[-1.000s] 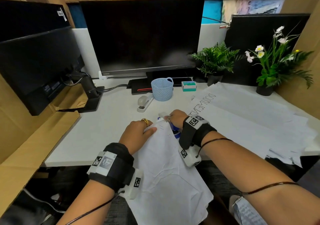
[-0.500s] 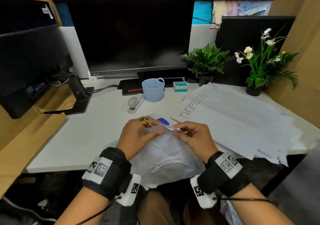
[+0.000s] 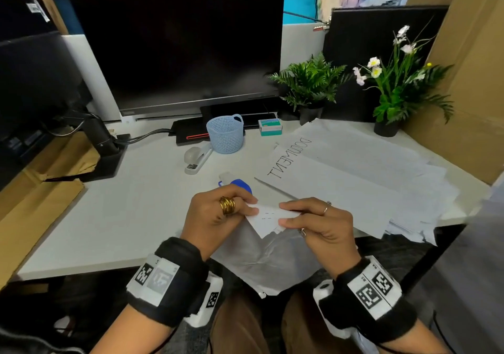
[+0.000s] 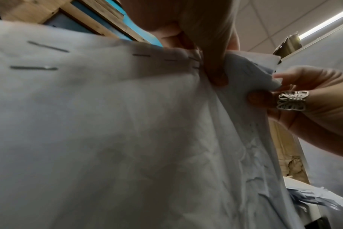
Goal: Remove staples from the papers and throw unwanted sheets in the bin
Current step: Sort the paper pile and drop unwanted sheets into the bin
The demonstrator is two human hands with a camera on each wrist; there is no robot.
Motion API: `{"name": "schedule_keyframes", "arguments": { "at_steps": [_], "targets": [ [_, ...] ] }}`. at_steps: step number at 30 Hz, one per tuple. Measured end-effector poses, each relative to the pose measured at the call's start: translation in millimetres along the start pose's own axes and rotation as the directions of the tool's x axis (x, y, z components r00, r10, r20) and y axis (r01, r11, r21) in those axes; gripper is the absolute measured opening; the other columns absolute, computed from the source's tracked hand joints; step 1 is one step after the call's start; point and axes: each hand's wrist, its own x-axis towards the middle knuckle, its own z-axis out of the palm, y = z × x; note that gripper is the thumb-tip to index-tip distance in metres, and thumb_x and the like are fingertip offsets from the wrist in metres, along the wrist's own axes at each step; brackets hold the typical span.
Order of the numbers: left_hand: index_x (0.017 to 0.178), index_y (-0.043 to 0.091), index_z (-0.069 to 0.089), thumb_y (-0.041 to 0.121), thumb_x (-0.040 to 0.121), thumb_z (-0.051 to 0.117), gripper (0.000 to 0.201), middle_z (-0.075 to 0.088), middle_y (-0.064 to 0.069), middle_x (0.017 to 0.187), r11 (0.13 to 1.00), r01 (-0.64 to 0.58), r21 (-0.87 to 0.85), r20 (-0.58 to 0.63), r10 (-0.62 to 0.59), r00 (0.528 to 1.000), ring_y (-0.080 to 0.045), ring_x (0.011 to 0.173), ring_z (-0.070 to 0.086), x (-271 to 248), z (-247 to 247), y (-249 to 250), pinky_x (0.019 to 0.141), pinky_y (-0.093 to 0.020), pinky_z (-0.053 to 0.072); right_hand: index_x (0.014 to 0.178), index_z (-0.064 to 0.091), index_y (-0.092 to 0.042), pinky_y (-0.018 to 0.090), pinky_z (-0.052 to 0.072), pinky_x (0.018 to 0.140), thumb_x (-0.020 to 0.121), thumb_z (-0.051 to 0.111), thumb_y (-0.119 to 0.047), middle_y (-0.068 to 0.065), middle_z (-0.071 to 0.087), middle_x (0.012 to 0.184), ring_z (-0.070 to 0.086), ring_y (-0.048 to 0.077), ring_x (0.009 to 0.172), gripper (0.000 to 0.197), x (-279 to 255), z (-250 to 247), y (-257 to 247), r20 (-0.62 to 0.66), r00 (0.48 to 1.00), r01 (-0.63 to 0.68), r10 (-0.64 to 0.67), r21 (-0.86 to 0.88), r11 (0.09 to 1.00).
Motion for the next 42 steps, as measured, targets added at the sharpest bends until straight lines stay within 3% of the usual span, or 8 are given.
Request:
{"name": "schedule_keyframes", "arguments": {
  "at_steps": [5, 7, 12, 19, 26, 32, 35, 42],
  "targets": [
    [0.120, 0.044, 0.053, 0.053, 0.068, 0.069, 0.054, 0.065, 0.021, 0.100, 0.959, 0.254, 0.127, 0.247, -0.279, 0.928, 0.002, 0.095, 0.060, 1.7, 5.7, 4.2, 0.084, -0.014, 0.046, 0.084, 0.066, -0.035, 0.015, 0.049, 0.074, 0.074, 0.058, 0.017, -0.012, 0.068, 0.085, 0.065, 0.003, 0.080, 0.054, -2.2, -24.0, 1.0, -0.089, 0.966, -0.247, 0.244, -0.029, 0.968],
    [0.112, 0.042, 0.058, 0.066, 0.067, 0.061, 0.052, 0.065, 0.021, 0.098, 0.897, 0.275, 0.348, 0.297, -0.383, 0.875, 0.001, 0.094, 0.059, -4.0, 8.8, -4.0, 0.081, -0.016, 0.044, 0.081, 0.060, -0.046, 0.012, 0.047, 0.071, 0.078, 0.064, 0.012, -0.022, 0.065, 0.083, 0.062, 0.001, 0.075, 0.059, -4.2, -41.1, 3.3, -0.162, 0.915, -0.380, 0.368, -0.049, 0.924],
    [0.083, 0.029, 0.061, 0.049, 0.086, 0.059, 0.021, 0.059, 0.014, 0.080, 0.900, 0.194, 0.390, 0.347, -0.339, 0.874, -0.007, 0.074, 0.054, -12.2, 38.5, 1.0, 0.061, -0.009, 0.032, 0.082, 0.057, -0.038, 0.022, 0.049, 0.070, 0.076, 0.074, -0.005, -0.021, 0.063, 0.074, 0.058, 0.002, 0.070, 0.038, -8.8, -91.5, -6.9, 0.004, 0.881, -0.414, 0.473, -0.476, 0.776],
    [0.095, 0.016, 0.071, 0.033, 0.092, 0.051, 0.026, 0.066, 0.003, 0.094, 0.982, -0.037, 0.183, 0.517, -0.064, 0.853, -0.015, 0.086, 0.062, 3.9, 121.9, 27.1, 0.070, -0.015, 0.036, 0.118, 0.055, -0.038, 0.026, 0.036, 0.071, 0.088, 0.058, -0.025, -0.007, 0.063, 0.110, 0.057, 0.016, 0.106, 0.033, -20.3, -124.4, -25.0, 0.257, 0.553, -0.118, 0.793, -0.918, 0.380],
    [0.115, 0.021, 0.057, 0.051, 0.086, 0.048, 0.042, 0.054, -0.004, 0.121, 0.963, -0.236, 0.132, 0.564, 0.123, 0.816, -0.017, 0.114, 0.039, 23.2, 176.1, 28.1, 0.088, -0.031, 0.036, 0.096, 0.067, -0.012, 0.030, 0.045, 0.080, 0.083, 0.047, 0.002, 0.007, 0.067, 0.100, 0.061, 0.025, 0.098, 0.028, -56.0, -168.6, 6.0, -0.005, 0.436, -0.311, 0.900, -0.939, 0.145],
    [0.137, 0.026, 0.046, 0.062, 0.091, 0.024, 0.062, 0.039, -0.011, 0.145, 0.926, -0.233, 0.297, 0.680, -0.034, 0.732, -0.034, 0.135, 0.028, 39.7, 211.5, 4.5, 0.107, -0.051, 0.026, 0.097, 0.067, -0.005, 0.033, 0.046, 0.080, 0.088, 0.046, -0.001, 0.020, 0.063, 0.105, 0.061, 0.033, 0.100, 0.023, -102.0, -193.3, 57.0, -0.219, 0.274, -0.486, 0.937, -0.872, -0.062],
    [0.142, 0.030, 0.037, 0.069, 0.087, 0.004, 0.074, 0.029, -0.008, 0.151, 0.929, -0.208, 0.307, 0.698, -0.071, 0.713, -0.031, 0.140, 0.020, 37.2, 221.3, -5.9, 0.111, -0.047, 0.014, 0.107, 0.066, -0.003, 0.034, 0.045, 0.086, 0.089, 0.045, -0.001, 0.020, 0.063, 0.110, 0.059, 0.034, 0.106, 0.028, -123.2, -199.2, 86.6, -0.321, 0.215, -0.550, 0.922, -0.821, -0.157],
    [0.144, 0.033, 0.031, 0.062, 0.090, 0.016, 0.062, 0.023, -0.003, 0.154, 0.933, -0.198, 0.302, 0.653, -0.051, 0.756, -0.024, 0.142, 0.012, 35.3, 223.6, -12.1, 0.111, -0.038, 0.005, 0.112, 0.063, -0.001, 0.034, 0.046, 0.090, 0.088, 0.047, -0.004, 0.022, 0.061, 0.115, 0.057, 0.036, 0.111, 0.029, -169.2, -203.7, 140.2, -0.413, 0.064, -0.648, 0.909, -0.709, -0.277]
  ]
}}
